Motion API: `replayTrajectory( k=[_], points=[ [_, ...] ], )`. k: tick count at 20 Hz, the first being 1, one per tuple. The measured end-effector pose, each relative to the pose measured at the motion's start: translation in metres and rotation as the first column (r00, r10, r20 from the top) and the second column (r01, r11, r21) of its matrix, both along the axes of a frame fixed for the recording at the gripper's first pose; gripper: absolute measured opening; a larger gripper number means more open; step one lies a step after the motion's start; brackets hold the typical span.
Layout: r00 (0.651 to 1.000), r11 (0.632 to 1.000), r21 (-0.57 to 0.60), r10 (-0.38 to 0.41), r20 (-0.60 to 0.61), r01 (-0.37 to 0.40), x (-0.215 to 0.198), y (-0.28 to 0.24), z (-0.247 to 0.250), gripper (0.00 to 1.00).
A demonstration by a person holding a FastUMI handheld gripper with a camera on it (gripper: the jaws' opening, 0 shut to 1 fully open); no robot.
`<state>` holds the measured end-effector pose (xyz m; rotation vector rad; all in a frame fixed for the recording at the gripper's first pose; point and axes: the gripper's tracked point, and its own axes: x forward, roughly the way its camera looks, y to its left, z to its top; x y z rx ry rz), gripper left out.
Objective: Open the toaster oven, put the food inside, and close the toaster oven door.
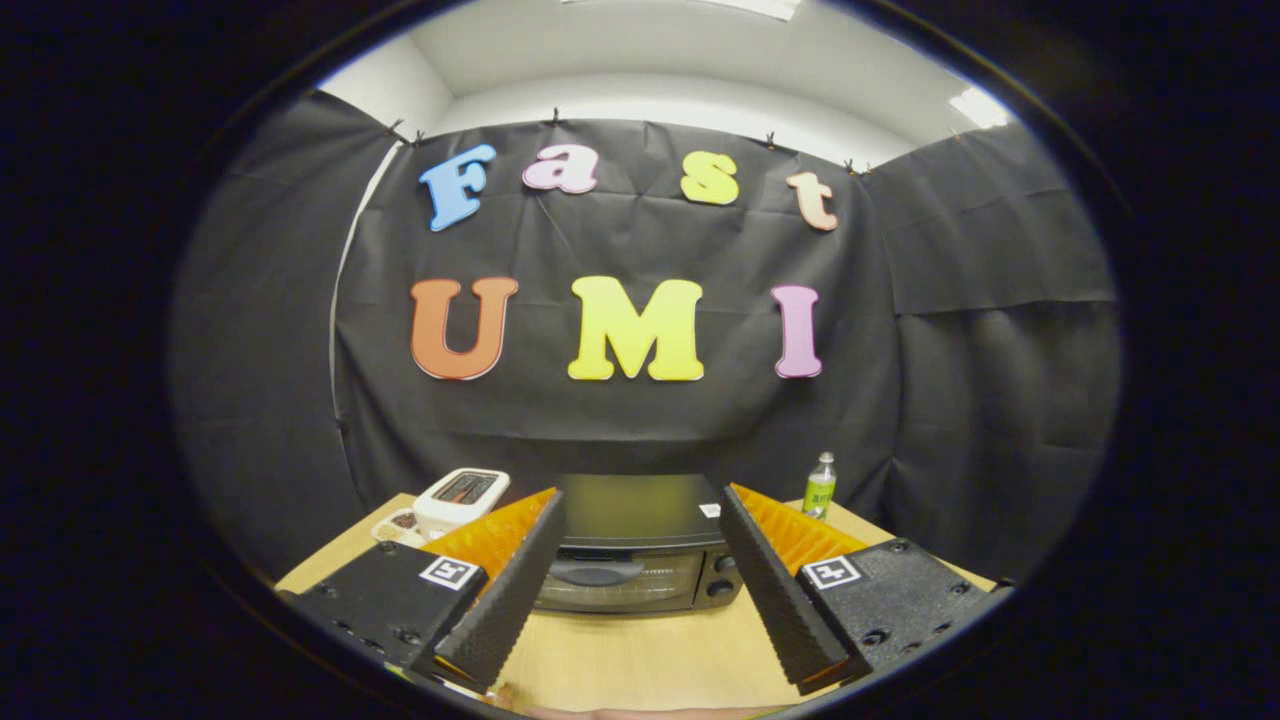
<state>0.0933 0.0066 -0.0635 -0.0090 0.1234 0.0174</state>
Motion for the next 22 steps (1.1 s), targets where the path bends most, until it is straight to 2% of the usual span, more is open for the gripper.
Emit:
replayTrajectory(
  k=[4, 10, 15, 17, 18, 19, 20, 21, 22],
  points=[
    [1.0, 1.0, -0.029, 0.009, -0.03, -0.009, 0.048, 0.006, -0.025, 1.0],
    [0.986, 0.997, -0.053, 0.043, -0.161, -0.053, 0.104, 0.034, -0.089, 1.0],
    [0.958, 0.999, -0.023, 0.035, -0.284, -0.044, 0.122, 0.039, -0.138, 1.0],
    [0.949, 0.997, 0.035, 0.077, -0.307, -0.07, 0.121, 0.05, -0.148, 1.0],
    [0.931, 0.996, 0.046, 0.087, -0.354, -0.076, 0.117, 0.05, -0.159, 1.0],
    [0.947, 0.996, 0.051, 0.081, -0.31, -0.069, 0.116, 0.048, -0.147, 1.0],
    [0.935, 0.996, 0.038, 0.092, -0.344, -0.084, 0.112, 0.05, -0.152, 1.0],
    [0.941, 0.995, 0.041, 0.095, -0.324, -0.086, 0.114, 0.049, -0.148, 1.0],
    [0.933, 0.995, 0.047, 0.102, -0.346, -0.091, 0.111, 0.051, -0.153, 1.0]
  ],
)
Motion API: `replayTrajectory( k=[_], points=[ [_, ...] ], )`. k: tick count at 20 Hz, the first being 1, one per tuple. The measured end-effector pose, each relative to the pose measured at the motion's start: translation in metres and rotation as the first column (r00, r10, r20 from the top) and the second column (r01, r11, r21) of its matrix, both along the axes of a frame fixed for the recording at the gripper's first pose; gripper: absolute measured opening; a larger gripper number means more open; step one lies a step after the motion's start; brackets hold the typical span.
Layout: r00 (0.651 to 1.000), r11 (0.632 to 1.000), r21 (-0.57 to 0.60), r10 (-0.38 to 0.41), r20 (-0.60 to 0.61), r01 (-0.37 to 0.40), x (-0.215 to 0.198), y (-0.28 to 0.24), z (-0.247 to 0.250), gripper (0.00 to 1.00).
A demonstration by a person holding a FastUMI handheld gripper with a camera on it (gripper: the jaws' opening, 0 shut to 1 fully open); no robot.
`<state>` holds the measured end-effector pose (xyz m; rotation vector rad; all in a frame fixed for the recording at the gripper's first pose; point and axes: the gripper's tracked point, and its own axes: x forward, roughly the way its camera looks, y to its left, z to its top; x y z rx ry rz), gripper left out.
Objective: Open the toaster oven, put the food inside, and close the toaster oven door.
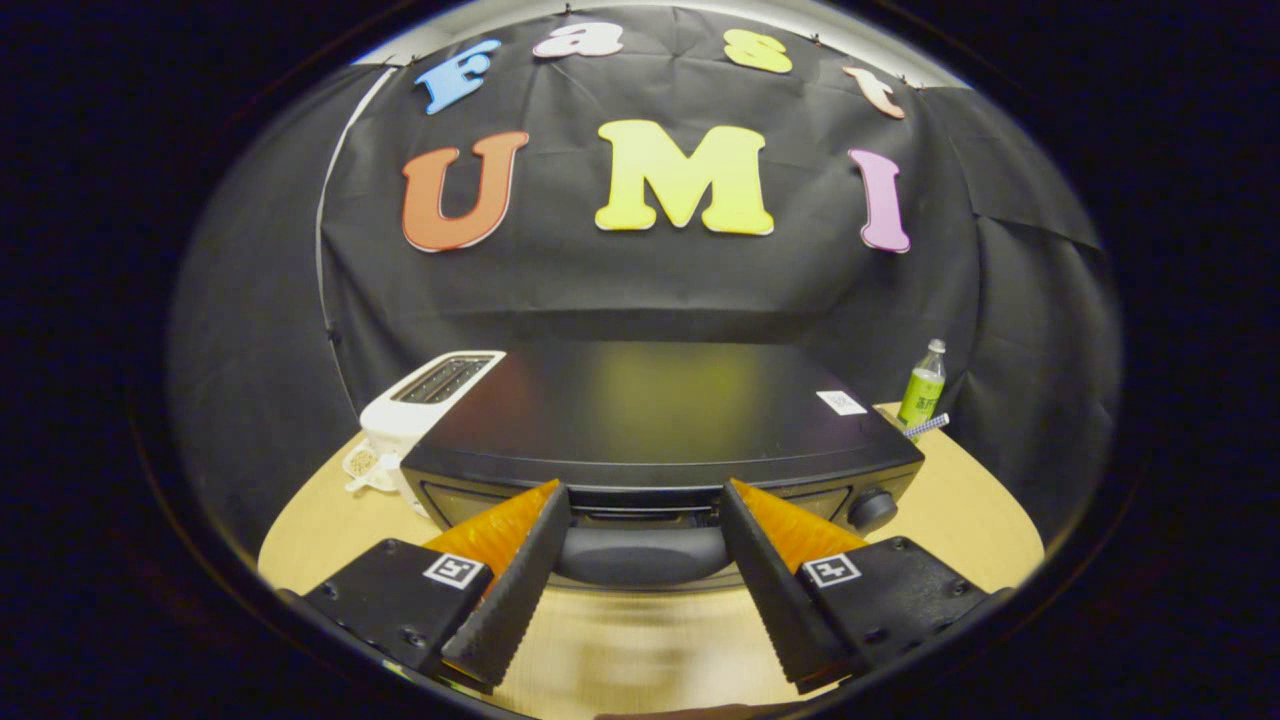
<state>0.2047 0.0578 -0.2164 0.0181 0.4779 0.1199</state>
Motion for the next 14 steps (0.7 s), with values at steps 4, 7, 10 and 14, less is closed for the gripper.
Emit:
replayTrajectory(
  k=[4, 7, 10, 14],
  points=[
    [0.999, 1.0, 0.029, 0.007, -0.034, -0.006, -0.003, 0.0, -0.006, 1.0],
    [0.997, 0.999, 0.051, 0.011, -0.071, -0.007, -0.004, 0.001, -0.007, 1.0],
    [0.997, 0.999, 0.033, 0.028, -0.073, -0.026, -0.005, 0.0, -0.009, 1.0],
    [0.997, 0.999, -0.015, 0.032, -0.065, -0.033, -0.005, -0.005, -0.01, 1.0]
  ],
)
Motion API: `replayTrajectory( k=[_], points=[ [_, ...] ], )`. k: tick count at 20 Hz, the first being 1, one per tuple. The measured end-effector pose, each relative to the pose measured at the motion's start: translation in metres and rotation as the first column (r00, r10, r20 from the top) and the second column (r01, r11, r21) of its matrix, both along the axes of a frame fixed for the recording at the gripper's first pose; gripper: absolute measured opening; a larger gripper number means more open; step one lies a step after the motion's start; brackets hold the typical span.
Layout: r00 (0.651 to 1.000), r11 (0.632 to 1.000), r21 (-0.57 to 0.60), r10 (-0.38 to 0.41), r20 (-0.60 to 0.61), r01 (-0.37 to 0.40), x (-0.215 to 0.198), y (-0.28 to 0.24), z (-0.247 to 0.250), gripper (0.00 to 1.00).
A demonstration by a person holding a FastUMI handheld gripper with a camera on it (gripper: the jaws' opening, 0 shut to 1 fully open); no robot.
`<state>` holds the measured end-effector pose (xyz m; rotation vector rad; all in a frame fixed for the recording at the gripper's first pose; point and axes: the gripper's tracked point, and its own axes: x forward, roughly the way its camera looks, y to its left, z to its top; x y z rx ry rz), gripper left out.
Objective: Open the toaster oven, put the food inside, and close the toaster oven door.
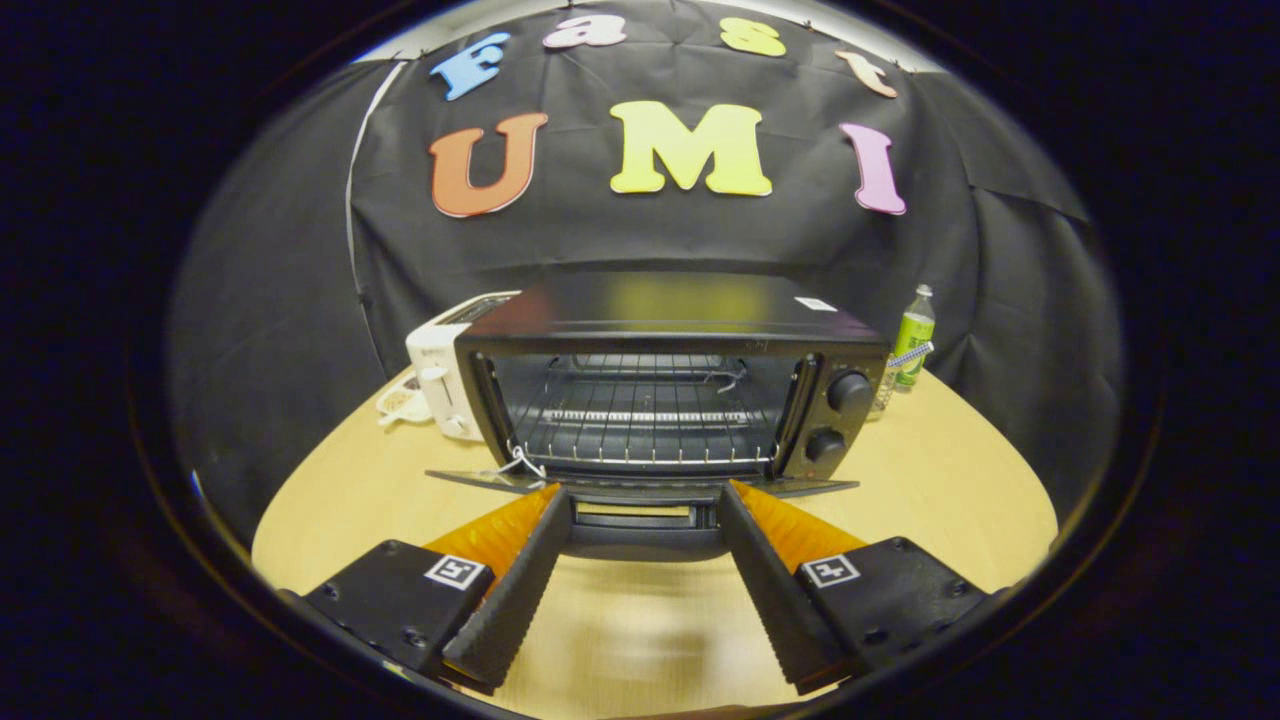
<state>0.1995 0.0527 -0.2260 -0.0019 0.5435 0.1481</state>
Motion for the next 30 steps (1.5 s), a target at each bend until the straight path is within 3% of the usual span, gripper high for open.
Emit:
replayTrajectory(
  k=[4, 8, 13, 16, 19, 21, 24, 27, 28, 30],
  points=[
    [1.0, 1.0, -0.016, -0.026, 0.008, 0.026, -0.004, -0.006, -0.012, 1.0],
    [0.998, 0.998, 0.047, -0.044, -0.035, 0.045, -0.011, 0.0, -0.022, 0.99],
    [0.993, 0.998, 0.037, -0.039, -0.108, 0.044, -0.024, -0.003, -0.027, 0.97],
    [0.995, 0.999, 0.037, -0.006, -0.095, 0.01, -0.017, -0.003, -0.026, 0.97],
    [0.983, 0.986, 0.149, 0.095, -0.155, -0.072, -0.028, 0.016, -0.018, 0.97],
    [0.965, 0.957, 0.268, 0.172, -0.2, -0.115, -0.04, 0.032, -0.008, 0.96],
    [0.902, 0.85, 0.506, 0.327, -0.283, -0.149, -0.065, 0.065, 0.013, 0.99],
    [0.757, 0.717, 0.683, 0.522, -0.393, -0.14, -0.097, 0.091, 0.026, 0.98],
    [0.724, 0.683, 0.718, 0.561, -0.401, -0.131, -0.103, 0.094, 0.033, 0.98],
    [0.684, 0.673, 0.725, 0.597, -0.419, -0.144, -0.11, 0.099, 0.035, 0.95]
  ],
)
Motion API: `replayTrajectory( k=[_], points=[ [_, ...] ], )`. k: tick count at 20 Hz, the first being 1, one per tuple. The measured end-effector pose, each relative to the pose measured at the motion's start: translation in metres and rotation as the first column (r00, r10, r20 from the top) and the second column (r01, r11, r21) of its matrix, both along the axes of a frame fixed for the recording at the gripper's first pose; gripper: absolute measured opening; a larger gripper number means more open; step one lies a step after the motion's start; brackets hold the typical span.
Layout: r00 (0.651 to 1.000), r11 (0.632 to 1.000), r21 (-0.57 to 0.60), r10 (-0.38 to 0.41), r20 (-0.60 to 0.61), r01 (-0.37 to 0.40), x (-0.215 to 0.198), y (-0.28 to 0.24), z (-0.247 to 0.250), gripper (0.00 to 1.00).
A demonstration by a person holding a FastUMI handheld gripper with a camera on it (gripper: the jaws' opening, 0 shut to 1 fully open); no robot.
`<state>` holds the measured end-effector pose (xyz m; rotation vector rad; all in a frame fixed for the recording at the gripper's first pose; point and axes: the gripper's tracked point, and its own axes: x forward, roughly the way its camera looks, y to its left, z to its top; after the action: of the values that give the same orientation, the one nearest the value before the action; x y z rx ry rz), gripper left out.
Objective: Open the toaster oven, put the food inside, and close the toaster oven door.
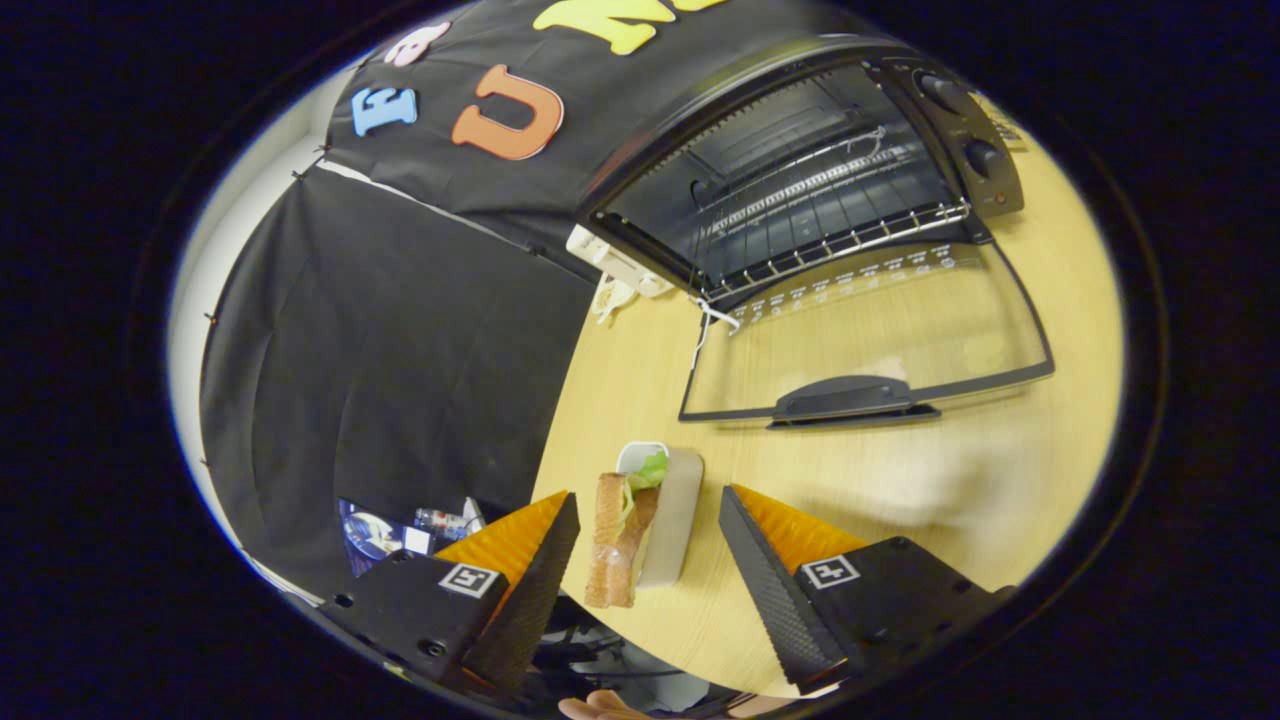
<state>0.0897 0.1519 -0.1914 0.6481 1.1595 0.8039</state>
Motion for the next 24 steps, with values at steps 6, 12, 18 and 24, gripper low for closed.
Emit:
replayTrajectory(
  k=[6, 12, 18, 24],
  points=[
    [0.99, 0.989, -0.059, 0.138, -0.008, -0.139, -0.025, 0.023, -0.004, 0.82],
    [0.983, 0.98, -0.107, 0.159, -0.093, -0.169, -0.034, 0.033, -0.018, 0.58],
    [0.985, 0.986, -0.066, 0.146, -0.095, -0.152, -0.039, 0.031, -0.011, 0.41],
    [0.99, 0.992, 0.043, 0.119, -0.081, -0.116, -0.04, 0.017, 0.021, 0.39]
  ],
)
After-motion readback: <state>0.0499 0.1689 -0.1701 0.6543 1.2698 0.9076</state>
